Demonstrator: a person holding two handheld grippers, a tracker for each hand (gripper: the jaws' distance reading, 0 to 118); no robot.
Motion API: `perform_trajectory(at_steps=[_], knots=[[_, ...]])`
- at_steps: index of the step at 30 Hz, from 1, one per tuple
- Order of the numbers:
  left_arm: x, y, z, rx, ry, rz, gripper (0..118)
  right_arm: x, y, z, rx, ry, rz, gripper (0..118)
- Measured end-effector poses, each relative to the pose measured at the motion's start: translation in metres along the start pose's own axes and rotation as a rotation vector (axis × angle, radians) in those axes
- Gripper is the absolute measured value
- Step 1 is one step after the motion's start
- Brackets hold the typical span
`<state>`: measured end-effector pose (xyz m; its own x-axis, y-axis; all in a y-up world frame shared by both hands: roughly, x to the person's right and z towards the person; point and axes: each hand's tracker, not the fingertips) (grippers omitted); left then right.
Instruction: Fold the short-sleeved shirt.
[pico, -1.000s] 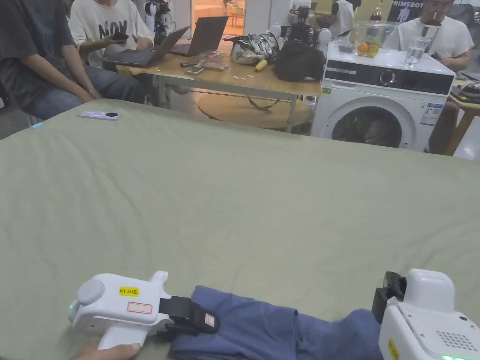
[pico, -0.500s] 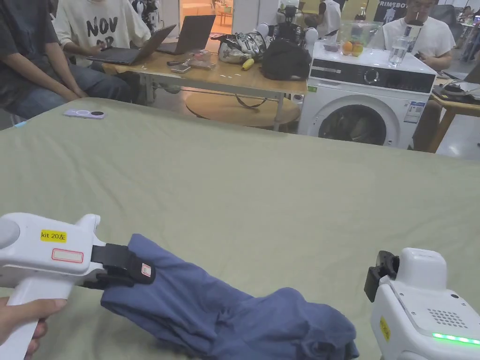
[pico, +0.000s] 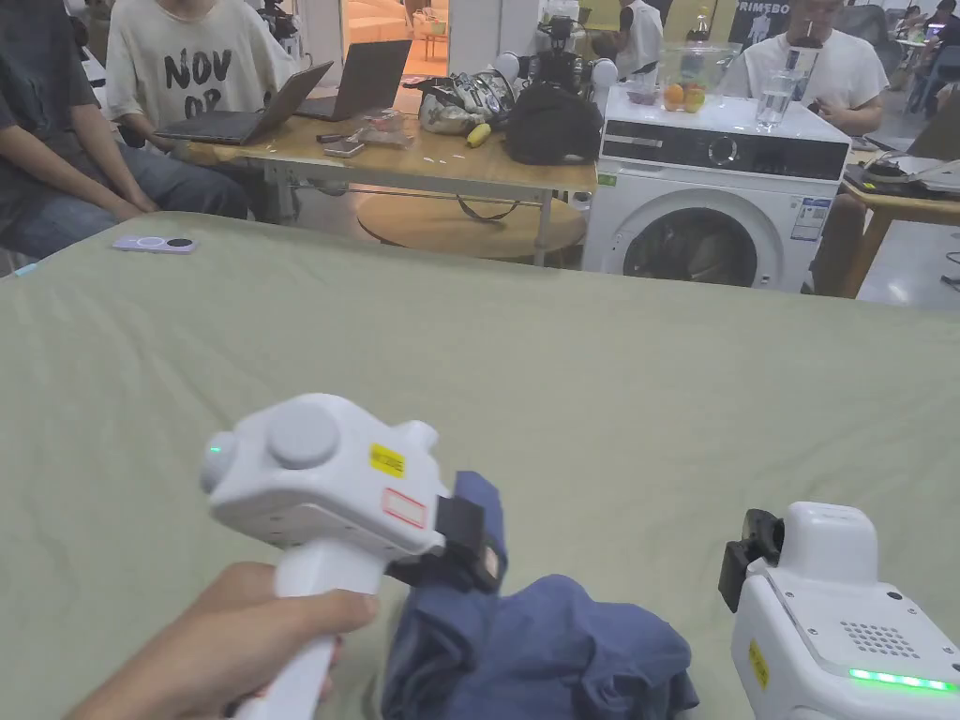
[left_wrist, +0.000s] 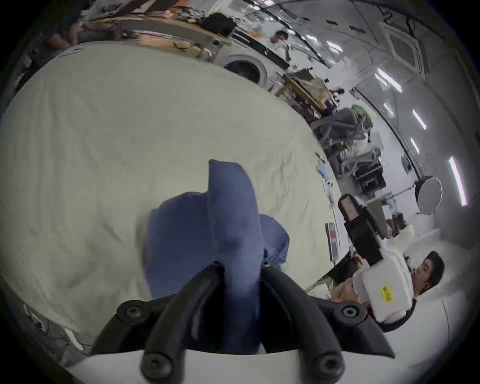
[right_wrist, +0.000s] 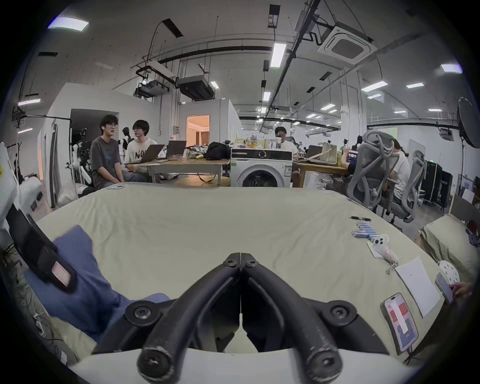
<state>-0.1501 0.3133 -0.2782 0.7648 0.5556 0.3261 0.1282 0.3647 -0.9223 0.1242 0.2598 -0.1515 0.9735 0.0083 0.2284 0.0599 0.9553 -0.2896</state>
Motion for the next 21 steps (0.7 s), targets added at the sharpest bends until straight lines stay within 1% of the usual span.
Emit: perform_trajectory(at_steps=[3, 6, 8, 9, 11, 12, 13, 14, 15, 17, 19, 21], knots=[[0.019, 0.005, -0.049, -0.073, 0.034, -0.022, 6, 0.006, -0.002, 0.001, -0.007, -0.011, -0.009, 0], [0.034, 0.002, -0.097, -0.141, 0.069, 0.004, 6, 0.012, -0.004, 0.002, -0.014, -0.022, -0.013, 0], [0.042, -0.004, -0.124, -0.177, 0.092, -0.047, 6, 0.015, -0.006, 0.003, -0.019, -0.030, -0.014, 0], [0.041, -0.007, -0.134, -0.183, 0.109, -0.038, 6, 0.017, -0.006, 0.004, -0.023, -0.032, -0.015, 0], [0.034, -0.008, -0.144, -0.186, 0.101, -0.034, 23, 0.019, -0.008, 0.004, -0.028, -0.038, -0.014, 0], [0.031, -0.009, -0.140, -0.176, 0.050, 0.004, 33, 0.021, -0.009, 0.004, -0.030, -0.040, -0.014, 0], [0.027, -0.009, -0.132, -0.166, -0.014, 0.046, 48, 0.022, -0.010, 0.004, -0.032, -0.042, -0.014, 0], [0.023, -0.009, -0.125, -0.163, -0.069, 0.061, 58, 0.023, -0.010, 0.004, -0.035, -0.043, -0.014, 0], [0.021, -0.010, -0.117, -0.165, -0.108, 0.058, 60, 0.024, -0.011, 0.004, -0.036, -0.044, -0.013, 0], [0.019, -0.009, -0.094, -0.164, -0.102, 0.052, 60, 0.025, -0.011, 0.003, -0.040, -0.046, -0.013, 0], [0.010, -0.011, -0.072, -0.114, -0.164, 0.062, 59, 0.026, -0.012, 0.003, -0.041, -0.044, -0.019, 0], [0.000, -0.012, -0.050, -0.029, -0.197, 0.087, 55, 0.026, -0.013, 0.003, -0.042, -0.043, -0.018, 0]])
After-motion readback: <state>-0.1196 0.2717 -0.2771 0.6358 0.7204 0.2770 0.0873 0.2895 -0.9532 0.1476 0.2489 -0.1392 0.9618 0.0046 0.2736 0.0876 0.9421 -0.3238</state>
